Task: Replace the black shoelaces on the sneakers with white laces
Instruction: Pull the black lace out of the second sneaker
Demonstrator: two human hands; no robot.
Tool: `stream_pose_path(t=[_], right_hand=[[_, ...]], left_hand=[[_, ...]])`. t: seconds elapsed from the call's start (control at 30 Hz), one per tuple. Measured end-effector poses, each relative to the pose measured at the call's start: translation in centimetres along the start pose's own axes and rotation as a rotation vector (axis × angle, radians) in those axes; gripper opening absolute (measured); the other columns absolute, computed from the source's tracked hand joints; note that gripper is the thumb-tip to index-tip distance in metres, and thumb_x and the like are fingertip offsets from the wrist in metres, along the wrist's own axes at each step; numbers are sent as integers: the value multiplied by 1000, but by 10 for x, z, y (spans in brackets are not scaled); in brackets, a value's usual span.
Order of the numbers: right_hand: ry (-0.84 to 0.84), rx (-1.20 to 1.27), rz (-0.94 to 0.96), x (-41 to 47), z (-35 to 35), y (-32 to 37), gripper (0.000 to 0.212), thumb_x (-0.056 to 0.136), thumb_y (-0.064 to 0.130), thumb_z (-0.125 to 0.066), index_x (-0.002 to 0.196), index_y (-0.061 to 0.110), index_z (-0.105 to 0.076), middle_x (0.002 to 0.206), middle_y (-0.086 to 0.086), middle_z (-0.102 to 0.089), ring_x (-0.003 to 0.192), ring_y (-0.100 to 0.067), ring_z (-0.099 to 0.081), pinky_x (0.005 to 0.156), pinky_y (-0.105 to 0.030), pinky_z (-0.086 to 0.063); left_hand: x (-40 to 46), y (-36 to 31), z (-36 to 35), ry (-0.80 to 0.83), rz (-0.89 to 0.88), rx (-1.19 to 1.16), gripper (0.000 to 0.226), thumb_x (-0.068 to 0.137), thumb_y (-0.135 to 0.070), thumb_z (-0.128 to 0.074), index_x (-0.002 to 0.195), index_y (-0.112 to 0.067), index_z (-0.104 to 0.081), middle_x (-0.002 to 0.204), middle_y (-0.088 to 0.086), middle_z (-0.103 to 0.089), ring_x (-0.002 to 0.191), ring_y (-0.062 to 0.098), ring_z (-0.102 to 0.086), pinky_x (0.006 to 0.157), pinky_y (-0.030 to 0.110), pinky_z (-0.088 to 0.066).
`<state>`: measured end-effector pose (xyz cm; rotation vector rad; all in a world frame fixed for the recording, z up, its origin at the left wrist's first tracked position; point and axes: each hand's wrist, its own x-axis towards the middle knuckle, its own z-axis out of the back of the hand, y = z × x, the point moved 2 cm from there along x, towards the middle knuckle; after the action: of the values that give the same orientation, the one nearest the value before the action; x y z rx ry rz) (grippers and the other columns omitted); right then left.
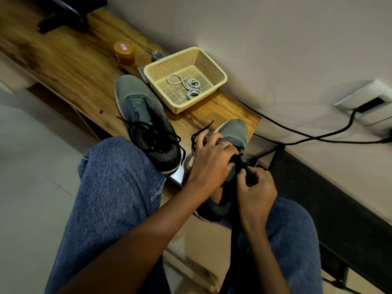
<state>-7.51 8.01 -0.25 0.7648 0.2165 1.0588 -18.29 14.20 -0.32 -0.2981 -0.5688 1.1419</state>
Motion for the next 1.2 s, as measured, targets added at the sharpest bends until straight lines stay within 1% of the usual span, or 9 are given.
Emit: stream_pose_path(t=[0.17,0.3,0.4,0.5,0.57,0.7,0.83,1.03,1.2], right_hand=[[1,-20,4,-2,-1,1,12,88,11,-64,93,2,-67,87,-9,-59,75,-15,-52,62,-17,-30],[-10,-19,-7,-3,-1,2,12,88,12,-63,93,2,-67,87,-9,-59,74,-14,-50,60,-16,-28],[-30,-32,-49,-1,0,2,13,89,13,-62,93,3,-67,88,-9,-59,75,-14,-50,59,-18,-27],[-41,-27,-72,1,1,1,15,88,14,-62,97,2,-67,92,-9,-60,80,-15,-53,62,-16,-28],[-30,-42,-73,1,1,-1,16,89,14,-62,98,2,-67,93,-8,-60,82,-15,-53,64,-16,-29],[-15,-54,-61,0,1,0,13,90,13,-61,94,2,-65,91,-10,-59,77,-14,-49,61,-18,-27],[12,-90,-31,1,1,0,14,90,14,-62,95,1,-65,92,-12,-59,78,-14,-49,62,-19,-26],[5,-105,-33,-3,-1,5,14,91,15,-61,95,3,-64,92,-10,-58,78,-15,-49,65,-24,-31],[-7,-106,-57,-2,-1,8,15,91,17,-60,96,4,-64,94,-10,-58,81,-19,-53,67,-26,-33]], left_hand=[[0,1,0,-105,-30,-7,10,73,-26,-80,79,-23,-72,80,-7,-70,94,18,-63,105,40,-20],[-1,-3,-2,-174,-1,-47,5,82,-23,-73,80,-21,-69,75,-8,-67,84,15,-64,108,41,-20],[0,2,7,-274,191,-234,3,92,-19,-61,89,-19,-64,81,-6,-65,82,15,-61,107,45,-30],[3,15,15,-396,437,-466,5,93,-18,-58,95,-15,-62,90,-3,-64,85,16,-57,89,46,-45],[3,14,14,-353,480,-478,7,92,-17,-57,99,-15,-60,96,-1,-63,91,18,-56,88,44,-44],[0,2,6,-183,211,-206,36,86,-30,-57,121,-23,-55,121,-3,-60,115,21,-49,102,40,-28],[-1,-1,-2,19,26,-12,30,78,-32,-70,108,-29,-69,116,-8,-66,122,20,-48,104,43,-14],[-4,-3,-1,-119,73,5,5,78,-31,-77,79,-28,-74,79,-14,-69,91,14,-62,104,43,-18],[-5,-5,1,-146,266,-189,5,90,-27,-62,88,-25,-66,89,-11,-67,94,15,-60,109,46,-20]])
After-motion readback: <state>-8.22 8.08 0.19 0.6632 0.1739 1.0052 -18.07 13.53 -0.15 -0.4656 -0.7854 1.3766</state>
